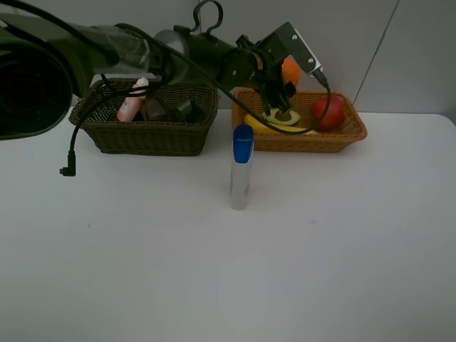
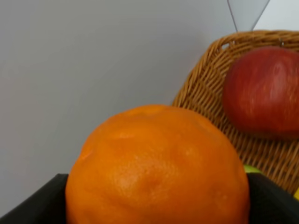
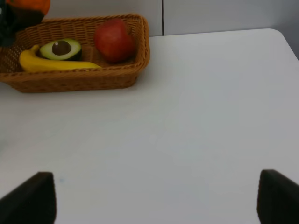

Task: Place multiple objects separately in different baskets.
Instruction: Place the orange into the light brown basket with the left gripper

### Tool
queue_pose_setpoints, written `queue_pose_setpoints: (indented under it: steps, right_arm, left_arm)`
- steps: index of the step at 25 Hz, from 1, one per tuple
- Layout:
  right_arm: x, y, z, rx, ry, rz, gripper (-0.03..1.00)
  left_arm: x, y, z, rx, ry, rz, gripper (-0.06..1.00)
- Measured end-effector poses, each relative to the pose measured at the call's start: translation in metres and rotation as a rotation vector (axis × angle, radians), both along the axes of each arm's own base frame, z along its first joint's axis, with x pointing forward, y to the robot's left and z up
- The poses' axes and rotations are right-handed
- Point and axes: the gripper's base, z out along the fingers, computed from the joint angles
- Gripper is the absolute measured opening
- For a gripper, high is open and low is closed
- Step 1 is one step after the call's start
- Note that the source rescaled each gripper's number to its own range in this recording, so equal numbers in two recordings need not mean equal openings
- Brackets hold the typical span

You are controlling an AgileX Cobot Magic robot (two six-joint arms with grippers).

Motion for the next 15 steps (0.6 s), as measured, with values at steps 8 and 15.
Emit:
queue_pose_setpoints:
  steps: [8, 15]
  right_arm:
    - [0.0000, 0.0000, 0.0000, 0.000, 0.000, 0.000, 0.85]
    - [0.0000, 0.0000, 0.0000, 0.000, 0.000, 0.000, 0.85]
  left_arm:
    - [0.0012, 0.0004, -0.0093, 0.000, 0.018, 0.007, 0.92]
    - [0.0012, 0.0004, -0.0093, -0.015, 0.030, 0.016, 0.92]
